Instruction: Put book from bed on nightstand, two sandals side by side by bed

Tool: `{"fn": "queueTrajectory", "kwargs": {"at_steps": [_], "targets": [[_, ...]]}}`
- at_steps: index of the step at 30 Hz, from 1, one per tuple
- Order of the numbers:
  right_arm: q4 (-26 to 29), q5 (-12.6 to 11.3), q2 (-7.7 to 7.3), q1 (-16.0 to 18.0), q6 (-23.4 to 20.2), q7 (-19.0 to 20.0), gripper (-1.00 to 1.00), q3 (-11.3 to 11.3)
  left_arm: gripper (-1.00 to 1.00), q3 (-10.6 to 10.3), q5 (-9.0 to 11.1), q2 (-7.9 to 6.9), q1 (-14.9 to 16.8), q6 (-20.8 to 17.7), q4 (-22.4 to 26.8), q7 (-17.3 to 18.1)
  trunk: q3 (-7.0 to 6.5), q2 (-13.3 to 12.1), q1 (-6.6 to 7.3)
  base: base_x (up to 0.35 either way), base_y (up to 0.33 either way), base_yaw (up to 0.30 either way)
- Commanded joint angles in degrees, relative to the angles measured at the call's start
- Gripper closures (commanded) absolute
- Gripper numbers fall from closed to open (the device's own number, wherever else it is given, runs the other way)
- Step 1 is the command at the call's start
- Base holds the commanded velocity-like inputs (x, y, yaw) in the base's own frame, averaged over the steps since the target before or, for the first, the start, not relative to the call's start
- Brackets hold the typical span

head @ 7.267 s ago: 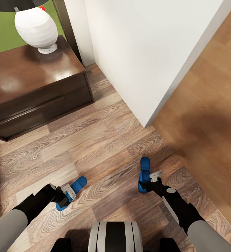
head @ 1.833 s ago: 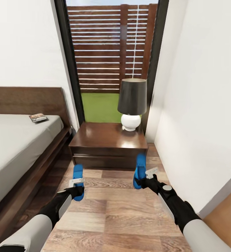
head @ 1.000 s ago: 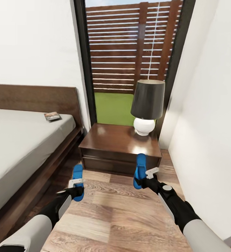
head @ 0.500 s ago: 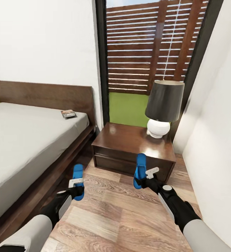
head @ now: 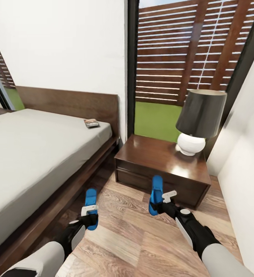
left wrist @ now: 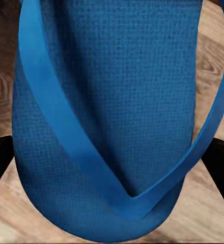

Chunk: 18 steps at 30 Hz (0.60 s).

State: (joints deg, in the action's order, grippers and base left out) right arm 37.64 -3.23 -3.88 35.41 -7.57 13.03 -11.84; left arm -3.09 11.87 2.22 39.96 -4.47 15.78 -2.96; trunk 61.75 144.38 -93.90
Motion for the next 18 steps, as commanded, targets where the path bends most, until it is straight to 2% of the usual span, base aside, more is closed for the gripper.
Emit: {"fn": "queueTrajectory", "kwargs": {"at_steps": [1,3,5,10,18], "targets": [[-1.35,-0.14,0.03,0.01,0.22,0.01,1.0,0.08,1.0,0.05,-0.13,0.32,0.03,3.11,-3.94,-0.65,-0.02,0.01,0.01,0.0,0.0,0.248],[-2.71,-0.17,0.2,-0.22,0.34,-0.01,1.0,0.08,1.0,0.2,-0.07,0.92,0.02,5.54,-7.08,-1.07,-0.07,0.01,0.01,0.0,0.0,0.248],[-3.14,-0.19,0.24,-0.34,0.26,-0.02,1.0,0.11,1.0,0.25,-0.03,1.39,0.03,6.19,-7.8,-1.29,-0.13,0.01,0.01,0.0,0.0,0.246],[-4.34,-0.17,0.27,-0.42,-0.18,-0.2,1.0,0.13,1.0,0.28,-0.19,2.26,0.03,6.7,-8.1,-1.91,-0.29,0.01,0.01,0.0,0.0,0.238],[-4.93,-0.17,0.2,-0.43,-0.32,-0.05,1.0,0.24,1.0,0.28,-0.34,2.45,0.02,6.72,-8.13,-1.84,-0.64,0.01,0.01,0.0,-0.001,0.221]]}}
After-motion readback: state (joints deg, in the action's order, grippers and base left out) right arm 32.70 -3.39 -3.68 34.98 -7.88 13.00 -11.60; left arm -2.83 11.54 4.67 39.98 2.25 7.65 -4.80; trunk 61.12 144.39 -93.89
